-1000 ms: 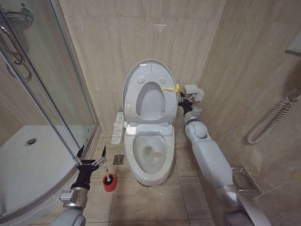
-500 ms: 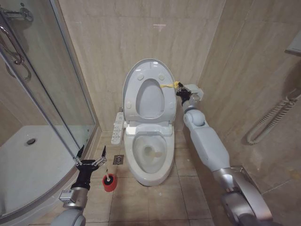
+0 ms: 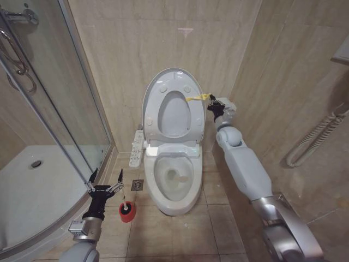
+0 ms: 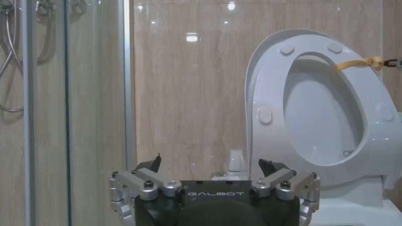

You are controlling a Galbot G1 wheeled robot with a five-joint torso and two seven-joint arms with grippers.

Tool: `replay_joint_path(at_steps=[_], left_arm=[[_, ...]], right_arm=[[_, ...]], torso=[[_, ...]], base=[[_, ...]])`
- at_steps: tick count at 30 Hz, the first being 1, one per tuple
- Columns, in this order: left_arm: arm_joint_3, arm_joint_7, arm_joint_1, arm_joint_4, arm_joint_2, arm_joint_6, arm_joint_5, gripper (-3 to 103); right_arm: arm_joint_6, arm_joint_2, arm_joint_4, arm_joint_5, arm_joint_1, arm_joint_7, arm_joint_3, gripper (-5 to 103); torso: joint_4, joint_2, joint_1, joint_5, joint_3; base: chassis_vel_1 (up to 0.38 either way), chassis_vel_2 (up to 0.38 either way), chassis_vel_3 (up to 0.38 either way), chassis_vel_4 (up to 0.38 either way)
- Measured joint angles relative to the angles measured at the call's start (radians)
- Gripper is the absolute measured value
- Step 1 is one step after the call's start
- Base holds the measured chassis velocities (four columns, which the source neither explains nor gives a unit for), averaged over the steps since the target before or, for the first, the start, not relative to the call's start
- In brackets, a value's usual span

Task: Open the toilet lid, clean the toilet bowl with a toilet brush, close the toilet lid, and flush.

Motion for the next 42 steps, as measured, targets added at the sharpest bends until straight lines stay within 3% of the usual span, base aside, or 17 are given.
replay_joint_path(at_steps=[6,7,13,14,21,22,28,29,35,36,42], left_arm=[[0.000,0.000,0.000,0.000,0.000,0.000,0.000,100],[0.000,0.000,0.000,0.000,0.000,0.000,0.000,100],[0.000,0.000,0.000,0.000,0.000,0.000,0.000,100],[0.000,0.000,0.000,0.000,0.000,0.000,0.000,100],[0.000,0.000,0.000,0.000,0.000,0.000,0.000,100],[0.000,0.000,0.000,0.000,0.000,0.000,0.000,100],[0.000,0.000,0.000,0.000,0.000,0.000,0.000,100],[0.000,0.000,0.000,0.000,0.000,0.000,0.000,100],[0.000,0.000,0.000,0.000,0.000,0.000,0.000,100],[0.000,0.000,0.000,0.000,0.000,0.000,0.000,100],[0.000,0.000,0.000,0.000,0.000,0.000,0.000,100]], right_arm=[[-0.027,-0.030,0.071,0.024,-0.046,0.016,0.007,0],[-0.031,-0.034,0.086,0.027,-0.057,0.018,0.008,15],[-0.047,-0.057,0.175,0.050,-0.125,0.021,0.021,15],[-0.049,-0.059,0.192,0.054,-0.136,0.021,0.026,41],[-0.066,-0.066,0.268,0.072,-0.186,0.024,0.044,41],[-0.070,-0.067,0.281,0.076,-0.196,0.024,0.044,69],[-0.081,-0.069,0.342,0.084,-0.245,0.024,0.036,69],[-0.082,-0.069,0.354,0.084,-0.256,0.024,0.036,95],[-0.089,-0.073,0.431,0.086,-0.327,0.037,0.051,95],[-0.091,-0.080,0.466,0.086,-0.374,0.040,0.067,100],[-0.090,-0.084,0.568,0.074,-0.558,0.045,0.133,100]], torso=[[-0.0009,0.000,0.000,0.0000,0.000],[-0.0008,0.000,0.000,0.0001,0.000],[-0.0003,0.000,0.000,0.0002,0.000],[-0.0004,0.000,0.000,0.0002,0.000],[-0.0003,0.000,0.000,0.0000,0.000],[-0.0003,0.000,0.000,0.0000,0.000],[-0.0001,0.000,0.000,0.0000,0.000],[-0.0001,0.000,0.000,-0.0001,0.000],[-0.0002,0.000,0.000,-0.0001,0.000],[0.0000,0.000,0.000,-0.0001,0.000],[-0.0004,0.000,0.000,0.0001,0.000]], base=[[0.000,0.000,0.000,0.000],[0.000,0.000,0.000,0.000],[0.000,0.000,0.000,0.000],[0.000,0.000,0.000,0.000],[0.000,0.000,0.000,0.000],[0.000,0.000,0.000,0.000],[0.000,0.000,0.000,0.000],[0.000,0.000,0.000,0.000],[0.000,0.000,0.000,0.000],[0.000,0.000,0.000,0.000],[0.000,0.000,0.000,0.000]])
